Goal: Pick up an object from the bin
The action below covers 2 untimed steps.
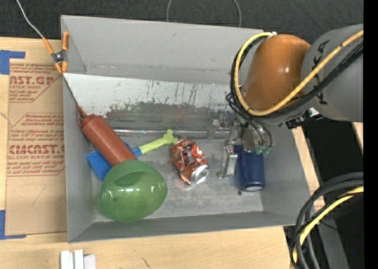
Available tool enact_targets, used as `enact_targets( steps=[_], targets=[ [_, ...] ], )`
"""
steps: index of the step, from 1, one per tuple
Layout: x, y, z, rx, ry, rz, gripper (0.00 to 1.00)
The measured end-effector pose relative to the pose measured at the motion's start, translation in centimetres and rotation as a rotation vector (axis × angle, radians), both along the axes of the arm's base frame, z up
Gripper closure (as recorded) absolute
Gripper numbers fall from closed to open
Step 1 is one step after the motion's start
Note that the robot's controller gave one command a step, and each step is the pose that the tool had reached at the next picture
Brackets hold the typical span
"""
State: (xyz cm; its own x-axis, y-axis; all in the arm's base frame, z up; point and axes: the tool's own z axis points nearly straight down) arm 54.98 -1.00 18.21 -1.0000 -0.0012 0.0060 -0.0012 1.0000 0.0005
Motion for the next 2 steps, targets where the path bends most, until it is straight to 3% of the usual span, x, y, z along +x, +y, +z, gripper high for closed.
enact_targets(
  steps=[1,2],
  targets=[
    [0.1,0.0,0.5,0.000,-0.008,0.000,0.00],
    [-4.0,3.5,-9.0,0.000,-0.006,0.099,0.00]
  ],
)
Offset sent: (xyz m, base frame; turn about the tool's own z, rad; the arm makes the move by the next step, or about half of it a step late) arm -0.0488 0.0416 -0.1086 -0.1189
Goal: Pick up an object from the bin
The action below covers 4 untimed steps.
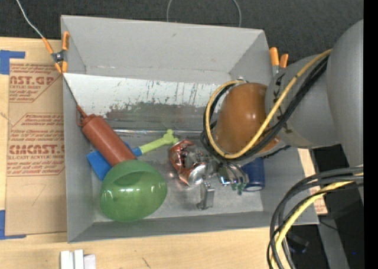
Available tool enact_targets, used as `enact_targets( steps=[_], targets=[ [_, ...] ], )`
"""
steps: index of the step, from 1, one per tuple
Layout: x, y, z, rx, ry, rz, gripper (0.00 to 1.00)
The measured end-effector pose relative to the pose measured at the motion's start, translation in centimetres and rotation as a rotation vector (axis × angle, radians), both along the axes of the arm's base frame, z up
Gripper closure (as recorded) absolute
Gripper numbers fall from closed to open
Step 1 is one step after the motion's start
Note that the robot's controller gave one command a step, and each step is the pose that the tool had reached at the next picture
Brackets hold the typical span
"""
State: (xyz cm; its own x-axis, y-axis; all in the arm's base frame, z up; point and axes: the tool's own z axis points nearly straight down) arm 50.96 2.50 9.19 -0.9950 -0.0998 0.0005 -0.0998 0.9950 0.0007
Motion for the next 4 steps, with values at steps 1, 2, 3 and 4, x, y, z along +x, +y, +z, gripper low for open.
enact_targets(
  steps=[1,2,3,4],
  targets=[
    [2.1,0.8,-1.5,0.004,-0.027,0.116,1.00],
    [2.1,0.8,-1.5,0.004,-0.026,0.116,1.00],
    [2.8,1.6,7.2,0.003,-0.016,0.104,1.00],
    [5.8,1.5,2.9,0.005,-0.030,0.094,1.00]
  ],
)
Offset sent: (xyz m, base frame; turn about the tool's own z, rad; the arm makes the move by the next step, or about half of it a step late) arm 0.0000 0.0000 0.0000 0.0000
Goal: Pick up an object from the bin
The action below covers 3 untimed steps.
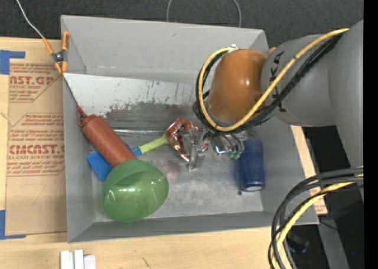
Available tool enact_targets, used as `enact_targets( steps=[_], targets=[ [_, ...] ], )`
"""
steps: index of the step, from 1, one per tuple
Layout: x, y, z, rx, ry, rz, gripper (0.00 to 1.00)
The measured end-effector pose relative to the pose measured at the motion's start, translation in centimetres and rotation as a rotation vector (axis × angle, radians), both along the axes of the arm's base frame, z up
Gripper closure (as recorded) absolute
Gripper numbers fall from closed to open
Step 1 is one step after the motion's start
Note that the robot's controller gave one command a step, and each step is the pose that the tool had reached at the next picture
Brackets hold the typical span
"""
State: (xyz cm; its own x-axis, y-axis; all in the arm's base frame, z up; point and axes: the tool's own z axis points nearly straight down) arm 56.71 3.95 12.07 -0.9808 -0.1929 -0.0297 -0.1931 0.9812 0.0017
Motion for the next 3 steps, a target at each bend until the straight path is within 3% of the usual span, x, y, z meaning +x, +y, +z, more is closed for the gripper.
enact_targets(
  steps=[1,2,3],
  targets=[
    [-1.4,0.4,6.9,-0.002,0.013,-0.018,1.00],
    [1.2,0.7,7.0,-0.001,-0.002,0.032,1.00],
    [0.5,1.0,17.6,-0.002,0.008,0.008,1.00]
  ],
)
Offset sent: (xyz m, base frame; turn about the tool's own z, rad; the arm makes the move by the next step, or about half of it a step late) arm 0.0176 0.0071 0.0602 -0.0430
